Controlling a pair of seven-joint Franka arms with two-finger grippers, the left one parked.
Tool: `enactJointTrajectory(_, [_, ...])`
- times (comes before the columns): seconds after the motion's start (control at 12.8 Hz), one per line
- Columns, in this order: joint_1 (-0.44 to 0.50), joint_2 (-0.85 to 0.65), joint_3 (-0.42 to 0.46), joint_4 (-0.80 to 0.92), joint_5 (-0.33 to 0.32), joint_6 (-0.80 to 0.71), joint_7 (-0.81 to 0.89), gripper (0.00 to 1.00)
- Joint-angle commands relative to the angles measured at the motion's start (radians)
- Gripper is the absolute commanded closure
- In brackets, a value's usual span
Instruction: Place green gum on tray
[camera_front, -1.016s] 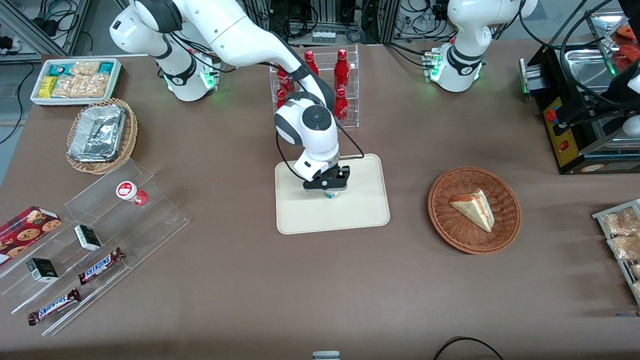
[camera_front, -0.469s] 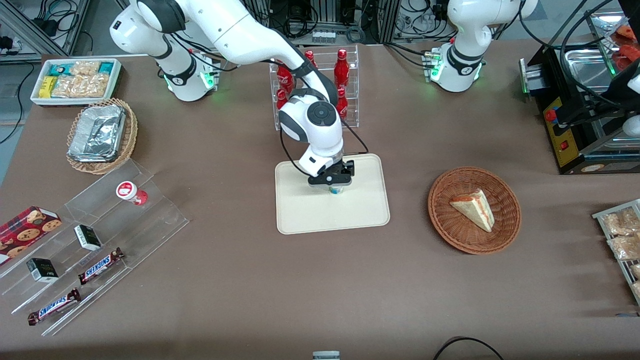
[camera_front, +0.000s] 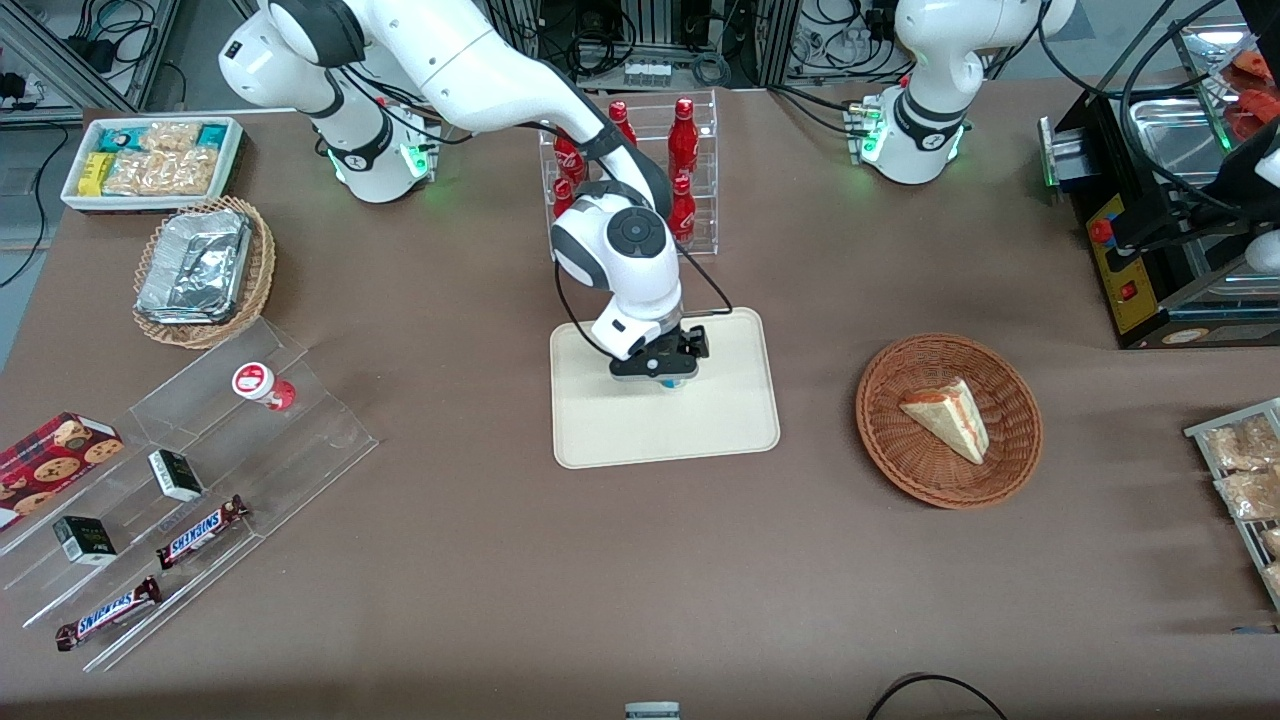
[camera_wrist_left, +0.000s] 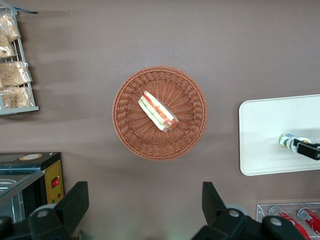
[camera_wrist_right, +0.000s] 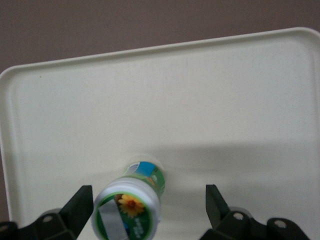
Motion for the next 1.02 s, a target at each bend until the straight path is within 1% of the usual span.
enactJointTrajectory(0.0, [-0.068, -0.108, 0.006, 0.000, 0.022, -0.147, -0.061, 0.00])
enactJointTrajectory(0.31, [-0.199, -0.332, 0.006, -0.110, 0.024, -0.308, -0.268, 0.00])
enactJointTrajectory(0.47, [-0.279, -0.445, 0.006, -0.159, 0.024, -0.389, -0.320, 0.00])
enactJointTrajectory(0.7, [-0.406, -0.574, 0.008, -0.175, 0.024, -0.561, -0.398, 0.00])
enactJointTrajectory(0.94, [-0.521, -0.685, 0.008, -0.173, 0.022, -0.708, -0.527, 0.00])
